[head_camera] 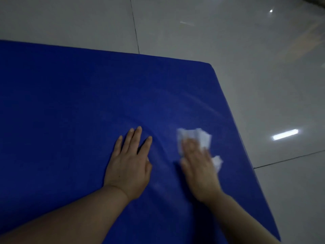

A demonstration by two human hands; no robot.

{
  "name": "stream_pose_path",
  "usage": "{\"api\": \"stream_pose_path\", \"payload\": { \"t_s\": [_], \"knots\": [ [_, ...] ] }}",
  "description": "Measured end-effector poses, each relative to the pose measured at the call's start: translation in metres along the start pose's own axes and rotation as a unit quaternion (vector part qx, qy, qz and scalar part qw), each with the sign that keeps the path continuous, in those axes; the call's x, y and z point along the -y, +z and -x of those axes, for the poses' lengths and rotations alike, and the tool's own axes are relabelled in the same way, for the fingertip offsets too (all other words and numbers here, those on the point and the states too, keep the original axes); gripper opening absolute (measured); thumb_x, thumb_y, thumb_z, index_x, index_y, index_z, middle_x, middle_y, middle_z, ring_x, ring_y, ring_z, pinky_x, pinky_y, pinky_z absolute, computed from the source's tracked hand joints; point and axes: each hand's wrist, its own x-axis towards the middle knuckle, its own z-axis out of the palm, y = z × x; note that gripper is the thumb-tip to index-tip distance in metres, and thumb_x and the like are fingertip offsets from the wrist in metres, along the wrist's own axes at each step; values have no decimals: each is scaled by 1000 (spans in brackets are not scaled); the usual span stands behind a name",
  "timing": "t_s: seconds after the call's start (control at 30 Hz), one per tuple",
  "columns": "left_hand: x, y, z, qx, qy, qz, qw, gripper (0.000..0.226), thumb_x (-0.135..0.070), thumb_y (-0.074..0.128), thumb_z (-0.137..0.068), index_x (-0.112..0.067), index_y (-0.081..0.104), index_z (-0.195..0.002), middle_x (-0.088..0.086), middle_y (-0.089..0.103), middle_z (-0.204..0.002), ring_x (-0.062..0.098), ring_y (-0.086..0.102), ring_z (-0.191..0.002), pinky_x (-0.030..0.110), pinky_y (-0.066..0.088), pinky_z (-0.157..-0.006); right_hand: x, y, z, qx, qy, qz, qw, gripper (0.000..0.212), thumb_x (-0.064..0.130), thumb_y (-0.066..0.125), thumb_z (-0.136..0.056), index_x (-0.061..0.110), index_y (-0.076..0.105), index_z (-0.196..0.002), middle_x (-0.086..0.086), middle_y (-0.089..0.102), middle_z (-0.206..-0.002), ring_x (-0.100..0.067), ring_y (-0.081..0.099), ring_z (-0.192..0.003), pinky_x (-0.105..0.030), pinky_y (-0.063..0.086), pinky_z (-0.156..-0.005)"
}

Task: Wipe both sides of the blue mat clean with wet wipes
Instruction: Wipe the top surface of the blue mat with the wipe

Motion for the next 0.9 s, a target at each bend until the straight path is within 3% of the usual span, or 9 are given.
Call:
{"api": "stream_pose_path", "payload": {
  "t_s": [0.07, 0.13, 0.23, 0.37, 0.47, 0.57, 0.67, 0.77, 0.9],
  "knots": [
    [-1, 1, 0, -2, -1, -1, 1000, 58, -32, 28, -88, -11, 51, -137, 17, 37, -150, 30, 33, -139, 46, 17, -111, -42, -10, -8, -50, 146, 36, 987, 56, 37, 7, -102, 8, 14, -150, -14, 17, -157, -29, 15, -145, -57, 20, -114],
    [0, 1, 0, -3, -2, 1, 1000, 58, -32, 28, -88, -11, 51, -137, 18, 37, -150, 31, 34, -139, 46, 17, -111, -52, -13, -14, 26, 273, 28, 961, 55, 45, -8, -95, 22, -13, -145, -2, -10, -160, -16, -10, -146, -50, 2, -119],
    [-1, 1, 0, -9, -2, 1, 1000, 58, -32, 29, -87, -10, 52, -136, 18, 38, -149, 31, 36, -138, 46, 18, -111, 4, 2, 4, 20, 147, 31, 988, 70, 56, -18, -90, 21, -4, -149, 4, -7, -157, -13, -11, -145, -43, -3, -118],
    [-1, -2, 0, -8, -4, -1, 1000, 59, -32, 29, -87, -10, 54, -135, 19, 40, -148, 32, 38, -137, 46, 20, -109, 42, 12, 38, 53, -58, 14, 997, 57, 50, 8, -102, 22, 19, -151, 3, 20, -157, -12, 13, -145, -35, 5, -115],
    [0, 0, 0, -10, -4, -2, 1000, 58, -31, 29, -87, -11, 53, -135, 18, 40, -148, 32, 37, -137, 45, 17, -111, -6, -2, 18, 10, 96, 1, 995, 67, 62, -10, -90, 29, -3, -149, 6, -1, -159, -4, -10, -144, -27, -8, -118],
    [1, 2, 1, -8, -10, 1, 1000, 59, -31, 27, -87, -12, 52, -137, 17, 37, -150, 30, 34, -139, 44, 13, -113, -36, -11, 5, 52, 250, 21, 967, 69, 58, -15, -80, 28, -18, -142, 4, -17, -157, -7, -20, -141, -39, -9, -119],
    [0, 1, 1, -7, -10, -11, 1000, 59, -32, 26, -87, -12, 51, -137, 17, 37, -150, 30, 34, -139, 43, 13, -113, 10, 6, 32, 37, 128, 49, 990, 66, 51, -6, -97, 15, 6, -150, -3, 3, -158, -21, 3, -147, -50, 7, -118],
    [-1, -2, 1, -9, -8, -14, 1000, 60, -33, 26, -87, -11, 52, -137, 18, 38, -149, 31, 36, -138, 44, 16, -112, 48, 15, 75, 67, -20, 21, 997, 60, 49, 9, -102, 18, 18, -152, 0, 20, -158, -17, 15, -145, -41, 15, -112],
    [0, 1, 2, 2, -11, -5, 1000, 62, -34, 19, -89, -14, 43, -143, 15, 29, -155, 28, 27, -143, 43, 12, -117, 29, 10, 63, 29, 52, -27, 998, 59, 57, -2, -98, 31, -6, -151, 22, -10, -156, -2, -2, -145, -30, 0, -116]
  ]
}}
